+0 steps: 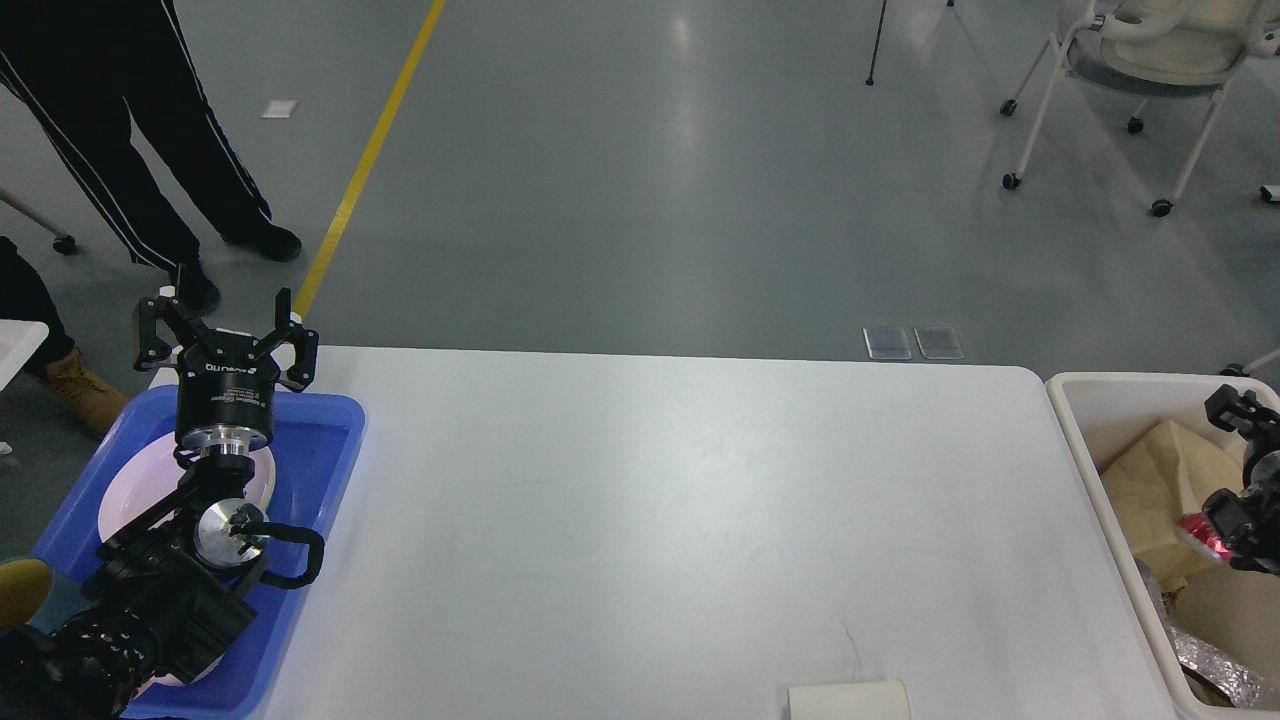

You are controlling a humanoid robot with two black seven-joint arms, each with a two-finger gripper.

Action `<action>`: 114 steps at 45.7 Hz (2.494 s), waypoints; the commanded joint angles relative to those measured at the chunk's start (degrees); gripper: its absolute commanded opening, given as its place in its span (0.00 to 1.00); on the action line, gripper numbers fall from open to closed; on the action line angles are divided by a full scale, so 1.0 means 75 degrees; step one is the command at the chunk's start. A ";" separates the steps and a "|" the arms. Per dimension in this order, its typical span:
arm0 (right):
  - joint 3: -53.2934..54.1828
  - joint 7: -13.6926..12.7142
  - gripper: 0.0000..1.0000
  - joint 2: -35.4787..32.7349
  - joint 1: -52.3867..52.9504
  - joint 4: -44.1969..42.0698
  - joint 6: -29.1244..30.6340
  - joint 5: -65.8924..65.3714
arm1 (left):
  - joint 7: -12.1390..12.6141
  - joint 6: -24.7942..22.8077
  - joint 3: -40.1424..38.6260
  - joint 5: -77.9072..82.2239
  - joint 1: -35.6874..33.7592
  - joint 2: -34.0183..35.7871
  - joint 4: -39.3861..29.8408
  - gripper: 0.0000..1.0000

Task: Tidy desktop
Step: 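Carry the red wrapper into the white bin and release it, then swing the right gripper out of the bin toward the white paper cup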

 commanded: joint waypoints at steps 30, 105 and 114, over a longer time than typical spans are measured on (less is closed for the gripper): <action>0.0028 0.0721 1.00 -0.0471 0.4708 0.3858 0.1586 -0.1354 | -0.0003 0.0000 0.0008 0.0000 0.0000 0.0000 0.0000 0.97; 0.1633 0.0336 1.00 0.0817 0.4959 1.2602 -0.0695 0.3636 | -0.0003 -0.0047 0.0008 0.0000 0.0011 0.0012 0.0000 0.97; 0.2055 0.0312 1.00 0.0817 0.4278 1.2546 -0.1318 0.3636 | -0.0003 -0.0047 0.0008 0.0000 0.0011 0.0012 0.0000 0.97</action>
